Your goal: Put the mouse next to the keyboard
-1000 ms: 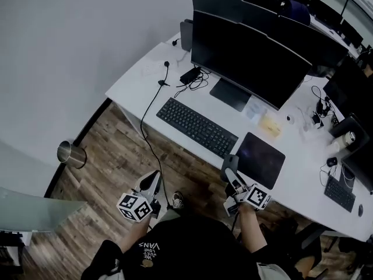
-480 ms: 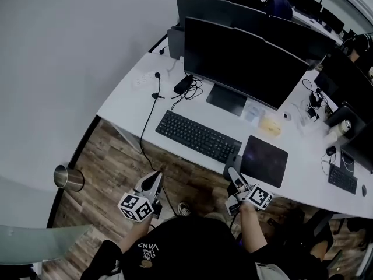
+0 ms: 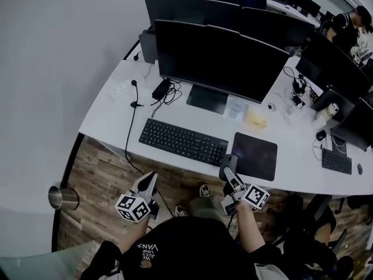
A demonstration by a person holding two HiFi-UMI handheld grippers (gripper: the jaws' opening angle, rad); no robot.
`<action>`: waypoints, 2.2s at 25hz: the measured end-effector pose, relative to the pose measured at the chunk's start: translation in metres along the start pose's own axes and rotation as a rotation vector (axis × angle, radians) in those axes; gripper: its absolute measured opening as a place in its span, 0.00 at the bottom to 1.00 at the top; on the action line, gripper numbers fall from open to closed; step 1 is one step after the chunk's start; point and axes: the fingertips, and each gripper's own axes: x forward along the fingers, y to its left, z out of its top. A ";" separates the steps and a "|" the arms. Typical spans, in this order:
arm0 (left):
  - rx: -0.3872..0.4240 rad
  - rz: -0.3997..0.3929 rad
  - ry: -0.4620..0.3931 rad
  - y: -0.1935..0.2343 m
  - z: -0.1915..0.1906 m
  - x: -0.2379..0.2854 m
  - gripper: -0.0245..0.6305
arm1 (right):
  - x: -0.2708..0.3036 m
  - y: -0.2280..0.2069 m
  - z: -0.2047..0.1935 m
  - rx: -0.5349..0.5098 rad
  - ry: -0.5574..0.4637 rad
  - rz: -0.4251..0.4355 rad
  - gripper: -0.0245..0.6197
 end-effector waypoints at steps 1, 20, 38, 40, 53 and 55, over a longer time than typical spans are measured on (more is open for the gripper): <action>0.001 -0.016 0.007 -0.005 -0.001 0.009 0.04 | -0.003 -0.008 0.004 0.024 -0.013 -0.023 0.31; 0.039 -0.099 0.078 -0.039 0.006 0.149 0.04 | 0.024 -0.120 0.071 0.084 0.057 -0.253 0.32; 0.013 -0.017 0.064 -0.052 -0.008 0.203 0.04 | 0.055 -0.158 0.089 0.116 0.225 -0.268 0.32; 0.009 -0.019 0.069 -0.057 -0.011 0.207 0.04 | 0.055 -0.160 0.087 0.122 0.243 -0.290 0.32; 0.014 -0.108 0.124 -0.054 -0.002 0.231 0.04 | 0.050 -0.161 0.074 -0.016 0.332 -0.479 0.45; 0.017 -0.124 0.129 -0.050 0.002 0.233 0.04 | 0.047 -0.162 0.073 -0.059 0.342 -0.518 0.47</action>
